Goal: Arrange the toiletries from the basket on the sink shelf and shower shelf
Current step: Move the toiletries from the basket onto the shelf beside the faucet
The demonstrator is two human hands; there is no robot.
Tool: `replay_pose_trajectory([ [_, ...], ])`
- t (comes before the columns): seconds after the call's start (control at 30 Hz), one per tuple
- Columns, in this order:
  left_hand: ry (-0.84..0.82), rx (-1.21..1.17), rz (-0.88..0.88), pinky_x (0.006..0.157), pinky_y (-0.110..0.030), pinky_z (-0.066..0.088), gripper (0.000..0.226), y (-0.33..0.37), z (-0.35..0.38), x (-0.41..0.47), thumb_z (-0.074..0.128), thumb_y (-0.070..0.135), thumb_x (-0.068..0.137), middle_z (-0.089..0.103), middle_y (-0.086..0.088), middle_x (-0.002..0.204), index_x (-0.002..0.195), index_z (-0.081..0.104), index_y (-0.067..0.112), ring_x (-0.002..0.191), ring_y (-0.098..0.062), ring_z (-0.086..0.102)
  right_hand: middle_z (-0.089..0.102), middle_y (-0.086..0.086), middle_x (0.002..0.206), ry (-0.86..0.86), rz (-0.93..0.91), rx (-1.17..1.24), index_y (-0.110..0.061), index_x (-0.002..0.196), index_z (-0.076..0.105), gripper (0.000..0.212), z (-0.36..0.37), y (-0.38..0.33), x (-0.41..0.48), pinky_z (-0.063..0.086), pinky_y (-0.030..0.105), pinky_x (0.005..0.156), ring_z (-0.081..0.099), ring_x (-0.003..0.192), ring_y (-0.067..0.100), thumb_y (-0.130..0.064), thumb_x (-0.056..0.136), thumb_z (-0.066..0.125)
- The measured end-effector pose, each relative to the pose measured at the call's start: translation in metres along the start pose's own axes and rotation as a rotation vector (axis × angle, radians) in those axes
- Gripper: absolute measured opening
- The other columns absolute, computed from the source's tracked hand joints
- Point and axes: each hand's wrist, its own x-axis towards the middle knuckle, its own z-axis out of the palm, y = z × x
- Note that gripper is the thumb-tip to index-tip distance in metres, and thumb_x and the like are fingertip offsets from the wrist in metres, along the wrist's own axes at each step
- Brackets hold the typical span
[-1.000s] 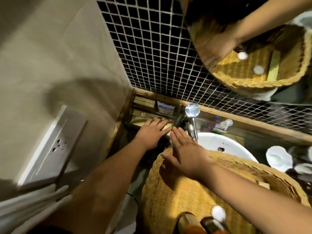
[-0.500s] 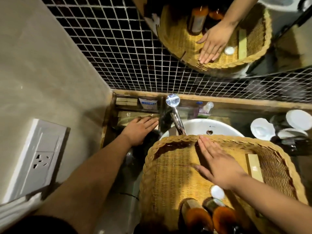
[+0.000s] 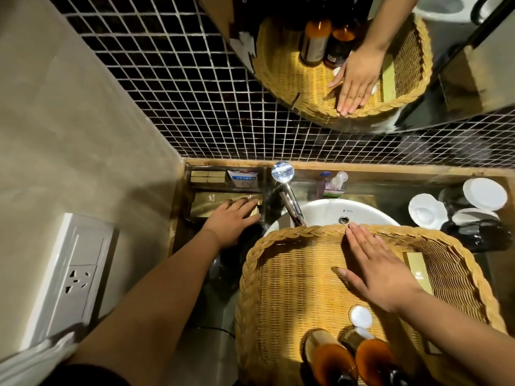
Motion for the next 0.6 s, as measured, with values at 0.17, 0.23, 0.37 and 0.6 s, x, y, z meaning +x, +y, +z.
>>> replay_pose_trajectory([
  [0.17, 0.003, -0.012, -0.039, 0.118, -0.051, 0.022, 0.075, 0.005, -0.009, 0.013, 0.067, 0.022, 0.088, 0.007, -0.007, 0.167, 0.152, 0.030, 0.036, 0.149, -0.033, 0.019, -0.033, -0.003, 0.159, -0.020, -0.003, 0.002, -0.019, 0.152, -0.025, 0.086, 0.003, 0.001, -0.002, -0.007, 0.036, 0.121, -0.031, 0.144, 0.011, -0.074, 0.093, 0.005],
  [0.23, -0.003, -0.007, -0.047, 0.118, -0.051, 0.022, 0.076, 0.003, -0.005, 0.012, 0.067, 0.021, 0.088, 0.005, -0.006, 0.167, 0.152, 0.028, 0.035, 0.149, -0.032, 0.018, -0.034, -0.003, 0.158, -0.010, 0.000, 0.017, -0.020, 0.152, -0.026, 0.086, 0.005, 0.000, -0.001, -0.010, 0.035, 0.120, -0.031, 0.144, 0.011, -0.075, 0.093, 0.005],
  [0.37, -0.038, -0.034, -0.056, 0.120, -0.050, 0.020, 0.083, 0.002, 0.000, 0.007, 0.067, 0.023, 0.088, -0.004, -0.002, 0.168, 0.154, 0.018, 0.034, 0.151, -0.030, 0.012, -0.033, -0.004, 0.159, -0.001, -0.010, 0.037, -0.020, 0.152, -0.025, 0.086, 0.007, 0.002, 0.000, -0.010, 0.034, 0.120, -0.031, 0.144, 0.010, -0.074, 0.094, 0.008],
  [0.6, -0.087, -0.093, -0.143, 0.121, -0.048, 0.010, 0.102, 0.007, 0.003, 0.002, 0.068, 0.034, 0.088, -0.011, -0.002, 0.167, 0.157, -0.007, 0.038, 0.153, -0.027, -0.002, -0.031, -0.003, 0.159, 0.039, -0.025, 0.082, -0.019, 0.153, -0.023, 0.076, 0.010, 0.002, 0.000, -0.009, 0.035, 0.121, -0.029, 0.145, 0.011, -0.062, 0.100, 0.012],
])
